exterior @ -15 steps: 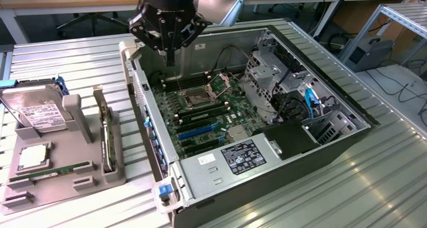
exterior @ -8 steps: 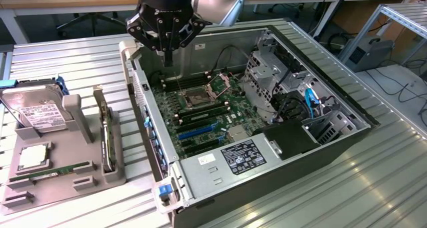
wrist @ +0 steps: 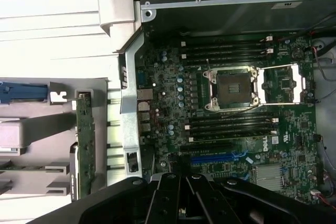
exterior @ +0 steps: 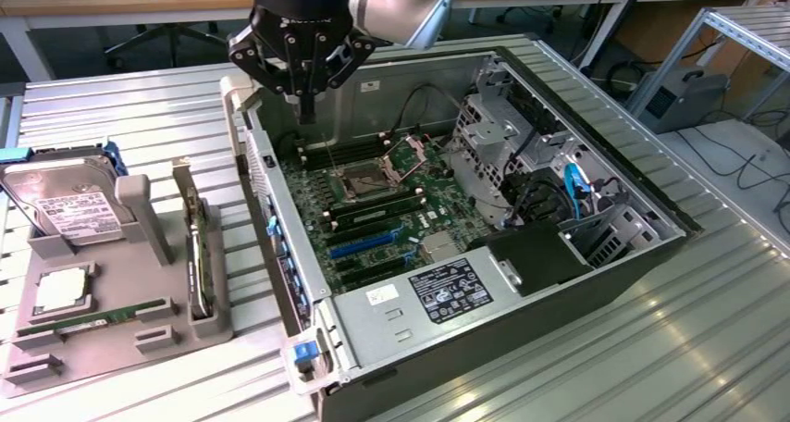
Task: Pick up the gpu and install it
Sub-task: 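Reach for the gpu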
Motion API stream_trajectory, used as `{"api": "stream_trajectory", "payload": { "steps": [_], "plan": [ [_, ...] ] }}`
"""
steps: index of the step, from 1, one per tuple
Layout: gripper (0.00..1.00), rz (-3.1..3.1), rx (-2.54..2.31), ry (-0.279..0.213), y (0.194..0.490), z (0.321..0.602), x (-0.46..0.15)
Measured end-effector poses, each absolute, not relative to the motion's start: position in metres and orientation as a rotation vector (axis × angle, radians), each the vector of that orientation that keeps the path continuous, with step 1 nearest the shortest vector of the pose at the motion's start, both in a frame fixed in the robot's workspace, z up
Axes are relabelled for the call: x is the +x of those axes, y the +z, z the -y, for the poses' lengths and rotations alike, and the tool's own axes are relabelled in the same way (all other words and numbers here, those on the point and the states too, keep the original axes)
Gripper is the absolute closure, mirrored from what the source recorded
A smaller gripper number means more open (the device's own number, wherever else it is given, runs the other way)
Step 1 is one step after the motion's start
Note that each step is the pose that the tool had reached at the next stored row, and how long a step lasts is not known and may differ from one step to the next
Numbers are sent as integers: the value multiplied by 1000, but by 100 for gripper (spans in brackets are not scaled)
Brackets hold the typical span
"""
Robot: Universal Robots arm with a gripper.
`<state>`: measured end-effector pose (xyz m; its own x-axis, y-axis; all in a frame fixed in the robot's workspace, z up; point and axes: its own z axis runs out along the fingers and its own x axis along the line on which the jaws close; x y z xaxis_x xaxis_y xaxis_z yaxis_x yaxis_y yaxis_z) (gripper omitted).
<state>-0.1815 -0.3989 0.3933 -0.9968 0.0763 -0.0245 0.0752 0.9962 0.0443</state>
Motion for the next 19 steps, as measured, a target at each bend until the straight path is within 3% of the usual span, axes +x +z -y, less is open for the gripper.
{"api": "stream_trajectory", "payload": {
  "steps": [19],
  "plan": [
    [89, -3112, 118, 68, 393, 399, -190]
  ]
}}
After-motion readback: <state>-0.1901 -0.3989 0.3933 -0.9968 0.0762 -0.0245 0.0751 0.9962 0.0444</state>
